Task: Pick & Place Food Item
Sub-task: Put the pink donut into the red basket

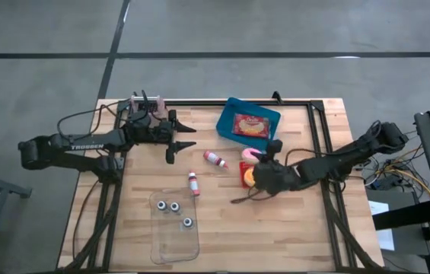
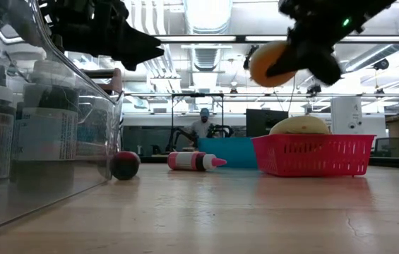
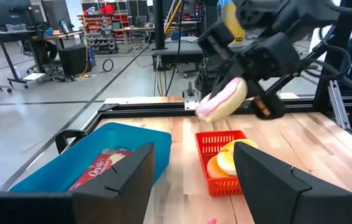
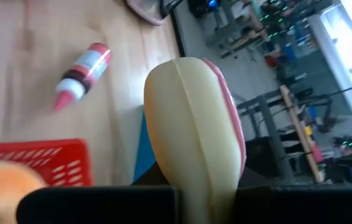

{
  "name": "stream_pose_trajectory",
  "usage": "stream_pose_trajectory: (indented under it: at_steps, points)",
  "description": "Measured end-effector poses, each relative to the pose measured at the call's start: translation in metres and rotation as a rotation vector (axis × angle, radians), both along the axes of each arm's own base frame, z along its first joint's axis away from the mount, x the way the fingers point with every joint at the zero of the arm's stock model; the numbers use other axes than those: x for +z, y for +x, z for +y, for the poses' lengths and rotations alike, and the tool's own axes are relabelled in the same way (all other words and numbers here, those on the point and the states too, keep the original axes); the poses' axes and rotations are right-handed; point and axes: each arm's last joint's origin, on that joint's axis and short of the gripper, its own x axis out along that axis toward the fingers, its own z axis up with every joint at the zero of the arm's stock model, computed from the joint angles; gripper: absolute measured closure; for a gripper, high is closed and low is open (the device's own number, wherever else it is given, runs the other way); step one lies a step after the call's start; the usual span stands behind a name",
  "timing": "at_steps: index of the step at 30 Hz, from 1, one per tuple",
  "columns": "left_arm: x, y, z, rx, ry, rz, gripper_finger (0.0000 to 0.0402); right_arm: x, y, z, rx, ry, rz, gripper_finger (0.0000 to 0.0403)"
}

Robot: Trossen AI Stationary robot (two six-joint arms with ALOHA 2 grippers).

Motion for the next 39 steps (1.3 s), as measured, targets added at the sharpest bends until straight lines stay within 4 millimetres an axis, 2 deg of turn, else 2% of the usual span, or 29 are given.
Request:
stream_pose_trajectory:
  at_steps: [7,11,24,32,39]
  points:
    - [0.000,0.000,0.000,0.000,-0.001,0.002,0.0179,0.030,-0.015,0.022,-0.028,0.180,0.038,0.0392]
    - [0.000,0.000,0.000,0.000,-0.001,0.002,0.0179,0.036,-0.020,0.027,-0.054,0.290,0.045,0.0392]
    - [0.000,0.000,0.000,-0.002,0.000,0.002,0.0179,0.020,-0.020,0.009,-0.158,0.560,0.141,0.0392]
    - [0.000,0.000,0.000,-0.002,0.003,0.002,0.0179,0.016,-0.020,0.001,-0.178,0.643,0.202,0.0391]
    - [0.000,0.000,0.000,-0.002,0.004,0.002,0.0179,0.001,-0.024,-0.008,-0.221,0.645,0.246,0.0390]
